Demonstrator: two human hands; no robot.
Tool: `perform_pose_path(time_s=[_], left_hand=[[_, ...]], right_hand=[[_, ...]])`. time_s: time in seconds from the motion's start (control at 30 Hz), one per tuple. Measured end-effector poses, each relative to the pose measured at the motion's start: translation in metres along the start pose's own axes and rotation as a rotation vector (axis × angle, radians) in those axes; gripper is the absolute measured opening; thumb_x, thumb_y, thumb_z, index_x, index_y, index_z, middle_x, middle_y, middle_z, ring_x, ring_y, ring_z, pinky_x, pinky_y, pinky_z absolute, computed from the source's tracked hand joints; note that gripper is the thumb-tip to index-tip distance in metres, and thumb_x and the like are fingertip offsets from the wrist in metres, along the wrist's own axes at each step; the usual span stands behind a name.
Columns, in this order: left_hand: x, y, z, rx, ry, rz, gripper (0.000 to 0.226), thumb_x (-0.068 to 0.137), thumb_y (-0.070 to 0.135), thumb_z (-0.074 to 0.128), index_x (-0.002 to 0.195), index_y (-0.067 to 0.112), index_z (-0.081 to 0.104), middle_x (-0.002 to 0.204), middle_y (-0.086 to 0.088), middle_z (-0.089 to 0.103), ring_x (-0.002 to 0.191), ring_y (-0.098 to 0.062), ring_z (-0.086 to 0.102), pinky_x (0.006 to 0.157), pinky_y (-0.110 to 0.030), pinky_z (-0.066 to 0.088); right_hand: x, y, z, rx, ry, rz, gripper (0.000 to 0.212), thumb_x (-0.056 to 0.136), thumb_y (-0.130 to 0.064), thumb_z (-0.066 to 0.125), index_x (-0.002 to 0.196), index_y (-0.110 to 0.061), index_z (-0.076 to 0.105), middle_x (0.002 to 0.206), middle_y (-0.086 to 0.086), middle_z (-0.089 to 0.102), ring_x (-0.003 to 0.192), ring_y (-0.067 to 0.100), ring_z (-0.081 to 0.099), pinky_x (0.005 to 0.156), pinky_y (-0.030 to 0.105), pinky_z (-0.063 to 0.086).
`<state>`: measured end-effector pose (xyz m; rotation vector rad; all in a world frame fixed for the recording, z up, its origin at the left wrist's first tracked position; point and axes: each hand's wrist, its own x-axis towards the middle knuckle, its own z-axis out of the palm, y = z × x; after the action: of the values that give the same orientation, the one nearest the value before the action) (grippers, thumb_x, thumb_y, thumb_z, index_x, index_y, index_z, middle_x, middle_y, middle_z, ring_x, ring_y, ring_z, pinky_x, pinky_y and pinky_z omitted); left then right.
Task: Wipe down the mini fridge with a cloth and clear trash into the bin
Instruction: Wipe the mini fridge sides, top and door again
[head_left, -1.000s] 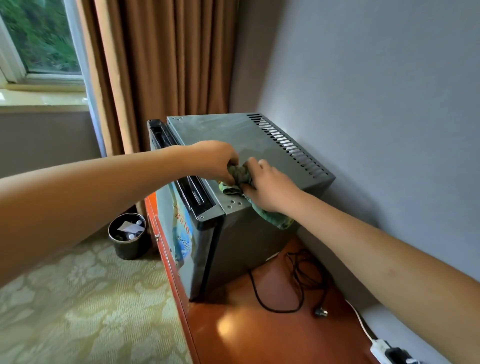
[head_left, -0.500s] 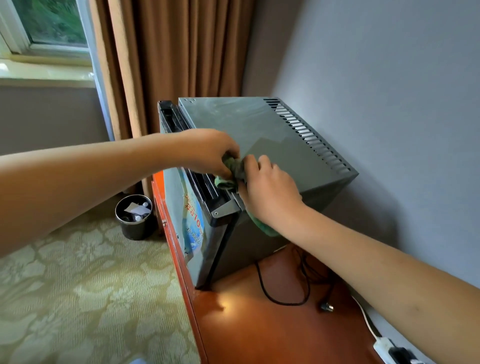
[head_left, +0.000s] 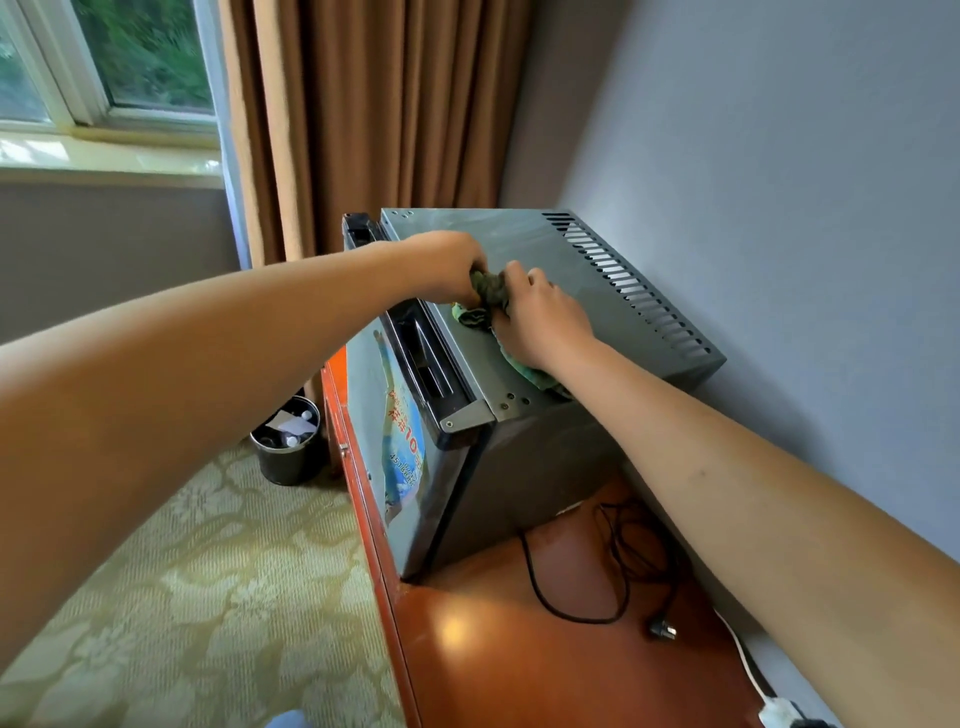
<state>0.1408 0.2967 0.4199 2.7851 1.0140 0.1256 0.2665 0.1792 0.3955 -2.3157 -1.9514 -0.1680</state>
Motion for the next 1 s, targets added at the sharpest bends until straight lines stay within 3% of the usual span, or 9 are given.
perform_pose_path(time_s=[0.17, 0.3, 0.5, 0.77, 0.93, 1.0], left_hand=[[-0.024, -0.007, 0.005, -0.028, -0.026, 0.054, 0.026, 0.074, 0.045, 0.073, 0.096, 0.031, 0.067, 0.083, 0.009, 0.063, 0.073, -0.012, 0.060, 0.054, -0.026, 0.043], [-0.032, -0.012, 0.013, -0.024, -0.044, 0.115, 0.033, 0.072, 0.051, 0.067, 0.099, 0.034, 0.063, 0.091, 0.011, 0.062, 0.080, -0.013, 0.061, 0.068, -0.037, 0.055], [0.001, -0.014, 0.016, 0.005, -0.026, 0.209, 0.036, 0.079, 0.049, 0.063, 0.110, 0.031, 0.062, 0.102, 0.012, 0.058, 0.091, -0.015, 0.058, 0.076, -0.037, 0.052], [0.127, 0.016, 0.023, -0.018, -0.047, 0.333, 0.024, 0.082, 0.040, 0.065, 0.102, 0.027, 0.061, 0.102, 0.004, 0.062, 0.092, -0.022, 0.058, 0.078, -0.041, 0.052], [0.208, 0.033, 0.028, -0.018, -0.084, 0.437, 0.026, 0.083, 0.039, 0.064, 0.107, 0.026, 0.062, 0.098, 0.005, 0.061, 0.086, -0.020, 0.057, 0.071, -0.036, 0.050], [0.230, 0.035, 0.030, -0.045, -0.087, 0.476, 0.020, 0.082, 0.037, 0.063, 0.097, 0.024, 0.063, 0.092, 0.004, 0.063, 0.082, -0.021, 0.059, 0.068, -0.039, 0.051]], right_hand=[[-0.029, -0.004, -0.001, 0.034, 0.013, -0.078, 0.036, 0.097, -0.041, 0.053, 0.118, -0.015, 0.038, 0.112, 0.012, 0.049, 0.098, 0.040, 0.057, 0.069, 0.042, 0.041], [-0.046, -0.005, 0.005, -0.032, 0.080, -0.131, 0.043, 0.097, -0.042, 0.055, 0.125, -0.013, 0.040, 0.113, 0.012, 0.051, 0.096, 0.039, 0.059, 0.066, 0.038, 0.036], [-0.026, 0.010, 0.011, -0.024, 0.116, -0.088, 0.041, 0.098, -0.038, 0.054, 0.129, -0.015, 0.042, 0.112, 0.011, 0.054, 0.096, 0.038, 0.061, 0.065, 0.038, 0.037], [0.034, 0.087, 0.023, -0.057, 0.150, 0.131, 0.043, 0.097, -0.040, 0.056, 0.131, -0.017, 0.045, 0.114, 0.012, 0.057, 0.095, 0.038, 0.063, 0.064, 0.036, 0.036], [0.071, 0.125, 0.036, -0.128, 0.190, 0.311, 0.041, 0.096, -0.040, 0.056, 0.126, -0.013, 0.048, 0.112, 0.016, 0.060, 0.095, 0.039, 0.063, 0.065, 0.039, 0.043], [0.085, 0.135, 0.039, -0.148, 0.192, 0.387, 0.039, 0.097, -0.039, 0.056, 0.123, -0.012, 0.047, 0.111, 0.016, 0.058, 0.094, 0.040, 0.062, 0.064, 0.040, 0.042]])
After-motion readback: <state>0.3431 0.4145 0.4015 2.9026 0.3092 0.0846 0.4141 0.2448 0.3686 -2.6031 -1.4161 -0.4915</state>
